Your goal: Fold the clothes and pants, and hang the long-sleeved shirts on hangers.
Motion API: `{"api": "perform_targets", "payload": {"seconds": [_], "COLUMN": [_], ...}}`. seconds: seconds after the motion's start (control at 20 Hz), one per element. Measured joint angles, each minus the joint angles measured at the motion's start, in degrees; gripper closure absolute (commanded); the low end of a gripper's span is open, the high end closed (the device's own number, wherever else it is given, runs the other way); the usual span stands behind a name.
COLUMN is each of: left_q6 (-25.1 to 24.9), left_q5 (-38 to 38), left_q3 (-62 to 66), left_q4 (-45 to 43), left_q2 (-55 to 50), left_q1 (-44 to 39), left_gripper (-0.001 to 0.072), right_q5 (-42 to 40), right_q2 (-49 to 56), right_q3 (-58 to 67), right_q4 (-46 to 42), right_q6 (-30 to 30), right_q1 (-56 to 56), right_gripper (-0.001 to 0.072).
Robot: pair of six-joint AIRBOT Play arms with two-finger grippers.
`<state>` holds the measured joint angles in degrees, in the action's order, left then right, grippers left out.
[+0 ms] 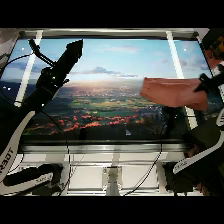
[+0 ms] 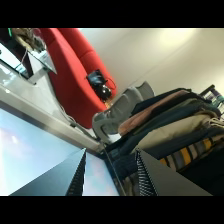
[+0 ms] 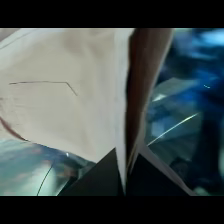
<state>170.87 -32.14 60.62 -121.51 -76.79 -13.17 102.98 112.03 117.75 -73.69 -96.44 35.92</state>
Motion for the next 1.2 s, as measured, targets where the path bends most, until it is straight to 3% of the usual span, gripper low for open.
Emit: {"api": "perform_targets", "payload": {"seconds": [0.4, 0.75, 0.8, 0.85, 0.9, 1.2], "left_q6": [0.0, 0.0, 0.0, 0.0, 0.0, 0.0], "left_q5": [0.0, 0.0, 0.0, 0.0, 0.0, 0.0], "left_q3": [0.0, 0.0, 0.0, 0.0, 0.0, 0.0], "left_q4": [0.0, 0.1, 0.1, 0.1, 0.1, 0.1], "left_q2": [0.0, 0.0, 0.0, 0.0, 0.0, 0.0], "left_q1": [0.0, 0.0, 0.0, 0.0, 0.0, 0.0], "left_gripper": [0.0358, 0.0358, 0.0357, 0.0357, 0.0357, 0.0357], "right_q5": [2.3, 2.6, 2.6, 2.6, 2.6, 2.6], "right_q2": [-4.3, -5.9, -6.0, -6.0, -6.1, -6.7], "right_q3": [-0.2, -2.3, -2.5, -2.7, -2.7, -1.9], "right_q4": [-12.8, -16.5, -16.5, -16.8, -17.0, -17.6], "right_q6": [-1.1, -1.9, -2.0, -2.0, -2.0, -2.1], "right_q1": [15.4, 22.0, 22.2, 22.4, 22.6, 22.9], "right_gripper": [0.0706, 0.0687, 0.0536, 0.0297, 0.0232, 0.0231]}}
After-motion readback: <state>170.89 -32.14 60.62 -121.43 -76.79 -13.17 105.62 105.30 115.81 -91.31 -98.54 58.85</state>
